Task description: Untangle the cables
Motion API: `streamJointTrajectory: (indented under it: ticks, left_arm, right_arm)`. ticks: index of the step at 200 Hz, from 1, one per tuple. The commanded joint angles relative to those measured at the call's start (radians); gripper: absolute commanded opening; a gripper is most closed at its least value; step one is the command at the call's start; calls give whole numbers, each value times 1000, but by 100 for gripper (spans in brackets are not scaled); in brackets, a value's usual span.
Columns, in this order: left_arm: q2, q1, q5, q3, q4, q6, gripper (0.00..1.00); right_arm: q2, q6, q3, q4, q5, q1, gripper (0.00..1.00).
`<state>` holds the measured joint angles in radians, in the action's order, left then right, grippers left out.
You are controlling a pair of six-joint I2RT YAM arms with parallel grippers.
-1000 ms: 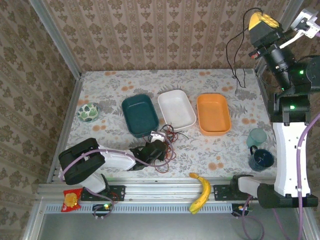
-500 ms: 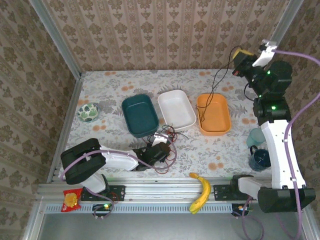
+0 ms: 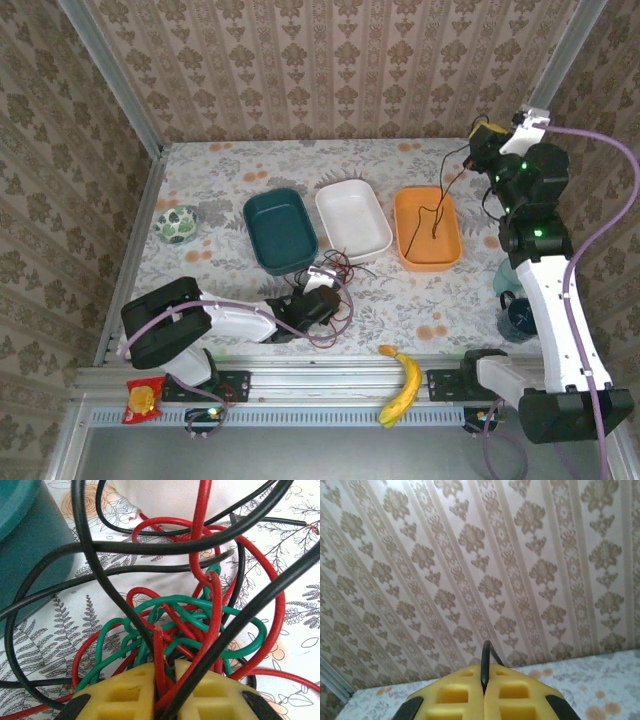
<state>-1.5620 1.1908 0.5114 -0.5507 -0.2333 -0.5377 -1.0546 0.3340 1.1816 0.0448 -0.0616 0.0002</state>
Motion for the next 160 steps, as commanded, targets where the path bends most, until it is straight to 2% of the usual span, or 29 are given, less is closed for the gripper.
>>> streamJointTrajectory:
  ticks: [1, 40, 77, 122, 160]
  left_arm:
    - [-24, 3, -2, 54, 197, 33, 15]
    - [-20, 3, 2, 41, 200, 52, 15]
    - [-9, 3, 12, 34, 197, 65, 15]
    - [20, 3, 36, 32, 215, 59, 15]
    - [72, 6, 53, 47, 219, 57, 15]
  right_arm:
    - [16, 2, -94, 12, 71, 38, 0]
    - [16, 4, -257, 35, 165, 129, 0]
    - [-62, 68, -367, 11, 196, 142, 0]
    - [-245, 102, -342, -20, 44, 103, 0]
    - [-396, 155, -286, 40, 143, 93, 0]
